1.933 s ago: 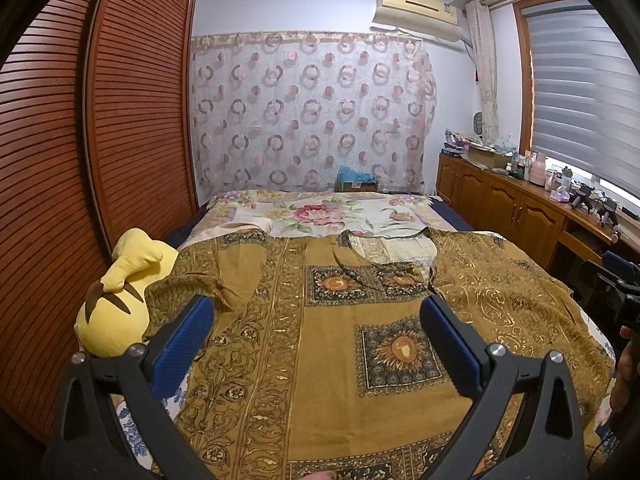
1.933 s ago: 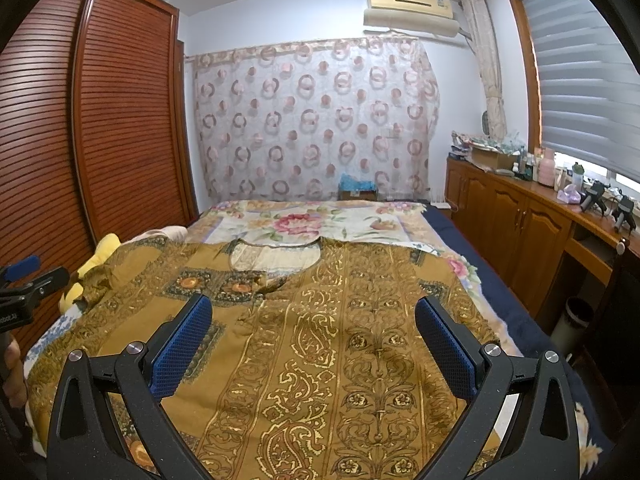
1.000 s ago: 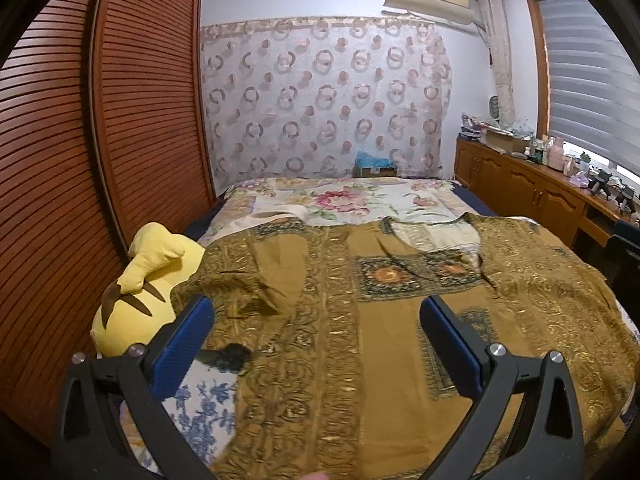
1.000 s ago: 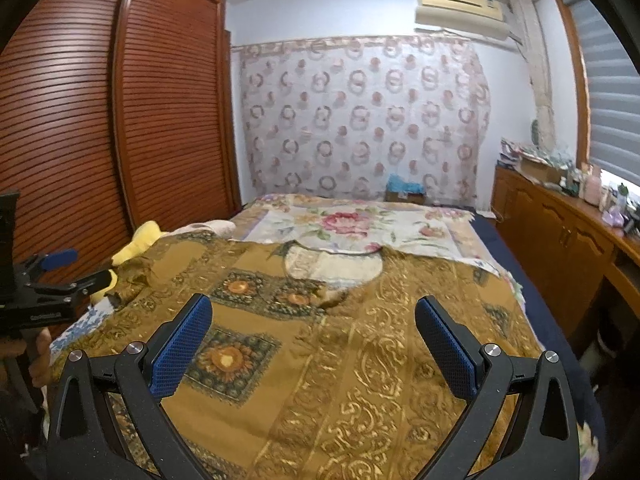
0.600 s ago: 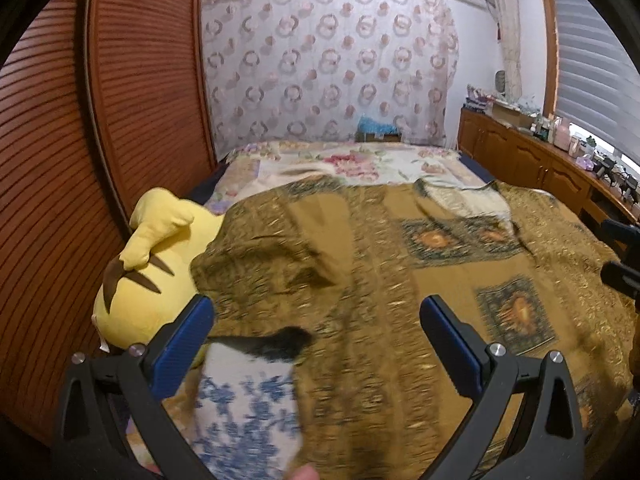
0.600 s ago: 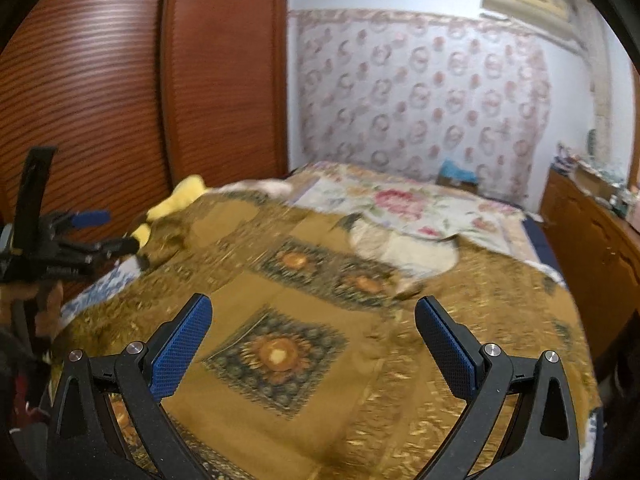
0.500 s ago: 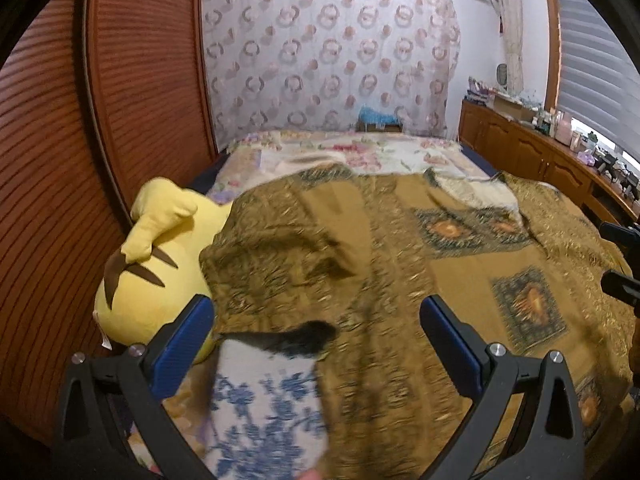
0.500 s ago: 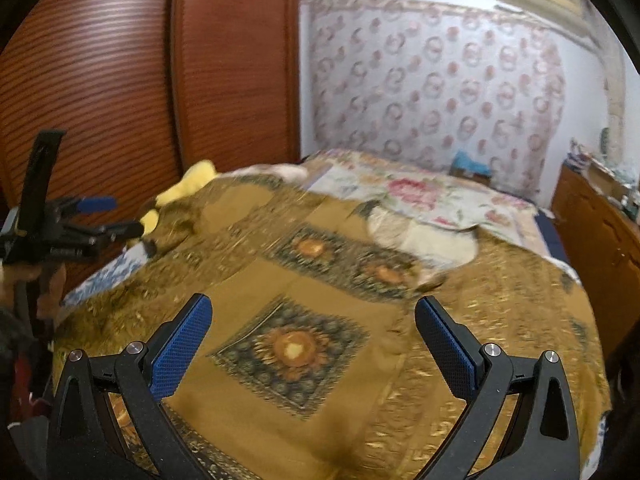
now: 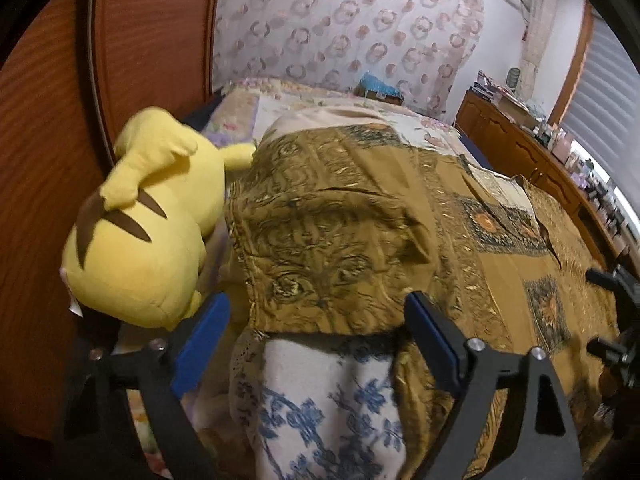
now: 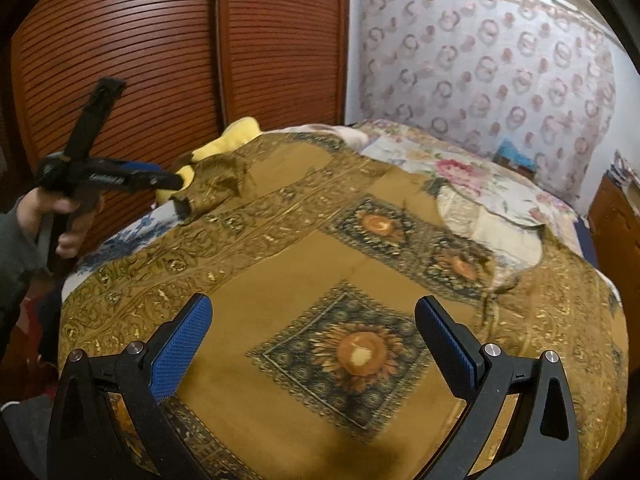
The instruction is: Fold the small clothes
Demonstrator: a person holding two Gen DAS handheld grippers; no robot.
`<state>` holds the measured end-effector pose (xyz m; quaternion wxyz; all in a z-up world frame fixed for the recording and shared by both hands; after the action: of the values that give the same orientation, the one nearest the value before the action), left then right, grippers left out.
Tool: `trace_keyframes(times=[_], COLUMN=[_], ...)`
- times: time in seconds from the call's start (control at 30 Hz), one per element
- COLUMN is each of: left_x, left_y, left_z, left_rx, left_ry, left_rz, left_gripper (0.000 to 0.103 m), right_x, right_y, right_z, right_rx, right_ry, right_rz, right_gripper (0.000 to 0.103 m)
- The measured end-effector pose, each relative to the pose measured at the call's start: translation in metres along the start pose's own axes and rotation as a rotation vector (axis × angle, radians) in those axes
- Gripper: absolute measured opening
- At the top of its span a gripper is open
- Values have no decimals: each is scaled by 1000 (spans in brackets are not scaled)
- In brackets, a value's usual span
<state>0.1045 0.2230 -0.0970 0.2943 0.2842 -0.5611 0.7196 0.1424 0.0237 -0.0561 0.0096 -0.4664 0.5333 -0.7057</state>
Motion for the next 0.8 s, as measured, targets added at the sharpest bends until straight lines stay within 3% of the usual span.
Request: trace_keyframes(times=[0.1,0.37,0.47,0.53,0.7,0.8], left_x=[-11,-27,-29,-26,-16,-3], left_y=[-2,5,9,9,7,3], left_z=[-9,-12,-11,-10,-2,3], left_rx=[35,38,37,37,-29,-57], left_ry=[11,24,49,74,-38,-71], left_rz=[-48,-110,-116,-108,-56,5], left_gripper=[75,73,58,42,11,6], right_x=[-3,-9,-11,-9,-2,3], right_y=[0,2,2,3,6,10], right_z=[-1,2,2,4,10,17], right_rx=[-3,-22,-28,-37,-59,-80], right_ry=[-11,-52,-54,-55,-51,-41], right_rz=[-12,-40,-41,-38,-19,-2], right_gripper=[103,103,103,103,103,103])
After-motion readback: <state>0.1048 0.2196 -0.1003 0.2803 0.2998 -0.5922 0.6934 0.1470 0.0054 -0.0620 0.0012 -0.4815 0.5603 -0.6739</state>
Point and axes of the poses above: each gripper's, at about its wrist camera, not at the fingertips, and x roughly against the way its jaws point, z to its right, y to its underside, the point moved 1 cm from there along -x, roughly the way its jaws point, and after that the axes turned 2 degrees about -y, right-handed, at the moved point
